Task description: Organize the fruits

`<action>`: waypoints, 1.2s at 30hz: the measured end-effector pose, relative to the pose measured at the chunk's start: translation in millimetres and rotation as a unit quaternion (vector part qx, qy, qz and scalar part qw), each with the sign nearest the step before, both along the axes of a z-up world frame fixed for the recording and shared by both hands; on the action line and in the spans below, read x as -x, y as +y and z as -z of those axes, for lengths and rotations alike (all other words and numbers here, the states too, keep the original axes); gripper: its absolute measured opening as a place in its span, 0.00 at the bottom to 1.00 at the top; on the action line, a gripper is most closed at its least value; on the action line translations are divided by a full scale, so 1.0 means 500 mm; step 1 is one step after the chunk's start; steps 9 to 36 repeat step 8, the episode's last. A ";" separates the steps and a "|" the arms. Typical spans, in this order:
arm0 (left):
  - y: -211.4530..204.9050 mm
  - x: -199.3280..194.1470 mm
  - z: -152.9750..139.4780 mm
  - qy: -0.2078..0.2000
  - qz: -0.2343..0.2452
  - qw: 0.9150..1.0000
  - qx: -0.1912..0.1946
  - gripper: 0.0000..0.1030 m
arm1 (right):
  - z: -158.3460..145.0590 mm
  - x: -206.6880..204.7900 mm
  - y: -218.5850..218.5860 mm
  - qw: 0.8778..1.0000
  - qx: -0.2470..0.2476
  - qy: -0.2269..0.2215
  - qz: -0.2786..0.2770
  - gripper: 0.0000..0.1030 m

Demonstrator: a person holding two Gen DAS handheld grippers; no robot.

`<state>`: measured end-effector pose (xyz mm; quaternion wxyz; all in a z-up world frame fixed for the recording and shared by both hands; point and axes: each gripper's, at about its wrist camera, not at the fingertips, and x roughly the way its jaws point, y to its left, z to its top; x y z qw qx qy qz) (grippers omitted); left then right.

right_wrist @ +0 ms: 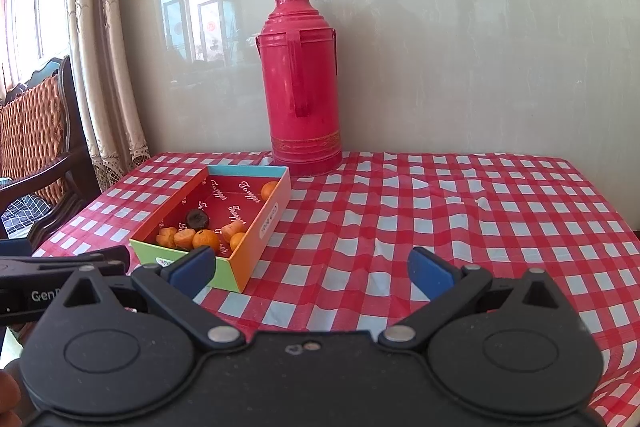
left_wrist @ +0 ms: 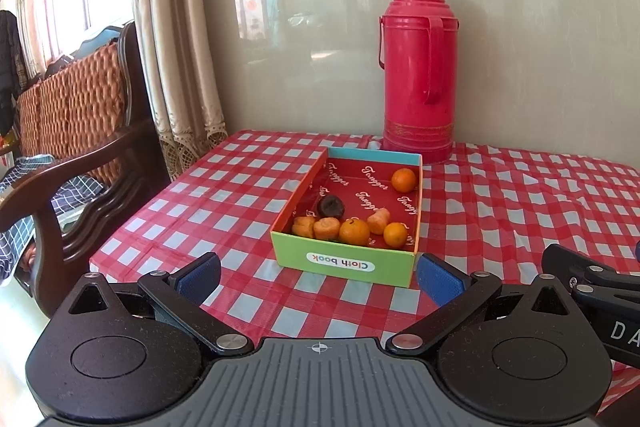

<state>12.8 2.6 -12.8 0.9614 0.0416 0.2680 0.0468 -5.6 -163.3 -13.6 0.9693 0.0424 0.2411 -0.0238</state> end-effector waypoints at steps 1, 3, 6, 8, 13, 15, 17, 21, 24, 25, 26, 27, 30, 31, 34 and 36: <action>-0.002 -0.001 0.000 -0.001 0.001 1.000 -0.001 1.00 | 0.000 0.000 -0.001 1.000 0.000 -0.001 0.001 0.94; -0.004 0.001 -0.003 -0.010 0.007 1.000 -0.003 1.00 | 0.000 0.000 -0.004 1.000 -0.001 -0.003 0.004 0.94; -0.004 0.001 -0.005 -0.015 0.022 1.000 0.006 1.00 | -0.002 0.003 -0.009 1.000 -0.006 -0.008 0.009 0.94; -0.009 0.002 -0.005 -0.015 0.024 1.000 0.003 1.00 | -0.004 0.002 -0.012 1.000 -0.007 -0.010 0.012 0.94; -0.009 0.002 -0.005 -0.015 0.024 1.000 0.003 1.00 | -0.004 0.002 -0.012 1.000 -0.007 -0.010 0.012 0.94; -0.009 0.002 -0.005 -0.015 0.024 1.000 0.003 1.00 | -0.004 0.002 -0.012 1.000 -0.007 -0.010 0.012 0.94; -0.009 0.002 -0.005 -0.015 0.024 1.000 0.003 1.00 | -0.004 0.002 -0.012 1.000 -0.007 -0.010 0.012 0.94; -0.009 0.002 -0.005 -0.015 0.024 1.000 0.003 1.00 | -0.004 0.002 -0.012 1.000 -0.007 -0.010 0.012 0.94; -0.009 0.002 -0.005 -0.015 0.024 1.000 0.003 1.00 | -0.004 0.002 -0.012 1.000 -0.007 -0.010 0.012 0.94; -0.009 0.002 -0.005 -0.015 0.024 1.000 0.003 1.00 | -0.004 0.002 -0.012 1.000 -0.007 -0.010 0.012 0.94; -0.009 0.002 -0.005 -0.015 0.024 1.000 0.003 1.00 | -0.004 0.002 -0.012 1.000 -0.007 -0.010 0.012 0.94; -0.009 0.002 -0.005 -0.015 0.024 1.000 0.003 1.00 | -0.004 0.002 -0.012 1.000 -0.007 -0.010 0.012 0.94; -0.009 0.002 -0.005 -0.015 0.024 1.000 0.003 1.00 | -0.004 0.002 -0.012 1.000 -0.007 -0.010 0.012 0.94; -0.009 0.002 -0.005 -0.015 0.024 1.000 0.003 1.00 | -0.004 0.002 -0.012 1.000 -0.007 -0.010 0.012 0.94; -0.009 0.002 -0.005 -0.015 0.024 1.000 0.003 1.00 | -0.004 0.002 -0.012 1.000 -0.007 -0.010 0.012 0.94; -0.009 0.002 -0.005 -0.015 0.024 1.000 0.003 1.00 | -0.004 0.002 -0.012 1.000 -0.007 -0.010 0.012 0.94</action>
